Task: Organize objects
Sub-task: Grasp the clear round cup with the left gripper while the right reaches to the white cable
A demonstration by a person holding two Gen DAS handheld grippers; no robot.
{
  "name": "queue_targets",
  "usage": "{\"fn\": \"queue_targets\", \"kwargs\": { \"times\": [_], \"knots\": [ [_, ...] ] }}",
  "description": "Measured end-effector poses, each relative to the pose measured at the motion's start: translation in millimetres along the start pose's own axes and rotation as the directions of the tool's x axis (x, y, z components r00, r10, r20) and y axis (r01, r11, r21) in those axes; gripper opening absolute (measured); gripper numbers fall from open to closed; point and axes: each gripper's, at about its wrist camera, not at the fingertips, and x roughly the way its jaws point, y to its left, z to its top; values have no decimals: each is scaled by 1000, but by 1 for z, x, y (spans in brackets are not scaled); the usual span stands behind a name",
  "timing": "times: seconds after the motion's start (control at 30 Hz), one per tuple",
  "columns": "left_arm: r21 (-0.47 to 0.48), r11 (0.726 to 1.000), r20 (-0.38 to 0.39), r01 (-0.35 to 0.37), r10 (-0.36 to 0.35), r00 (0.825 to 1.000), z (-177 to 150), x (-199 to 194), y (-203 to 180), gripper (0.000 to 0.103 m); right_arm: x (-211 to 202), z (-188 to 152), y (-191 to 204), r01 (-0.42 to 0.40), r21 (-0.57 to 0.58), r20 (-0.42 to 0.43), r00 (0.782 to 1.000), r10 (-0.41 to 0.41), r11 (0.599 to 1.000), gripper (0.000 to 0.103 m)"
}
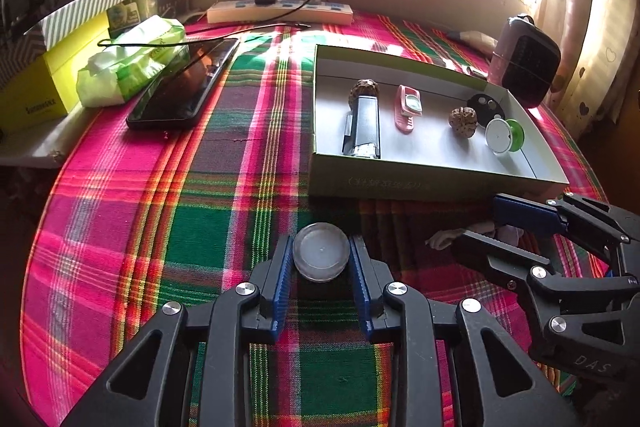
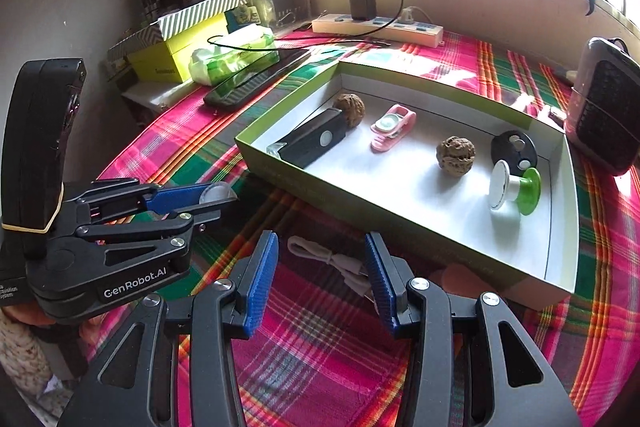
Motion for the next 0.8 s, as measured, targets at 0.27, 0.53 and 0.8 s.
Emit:
{"fn": "queue_targets", "kwargs": {
  "times": [0.27, 0.53, 0.8],
  "knots": [
    [-25, 999, 5, -20, 20, 1000, -4, -3, 2, 26, 2, -3, 1, -28, -13, -42, 999, 27, 1000, 46],
    [-29, 999, 18, -15, 16, 1000, -6, -4, 3, 26, 4, -9, 9, -72, -16, -72, 995, 70, 997, 46],
    [0, 1000, 25, -19, 19, 1000, -6, -3, 2, 26, 7, -12, 11, 8, 18, -55, 998, -7, 1000, 46]
  ]
}}
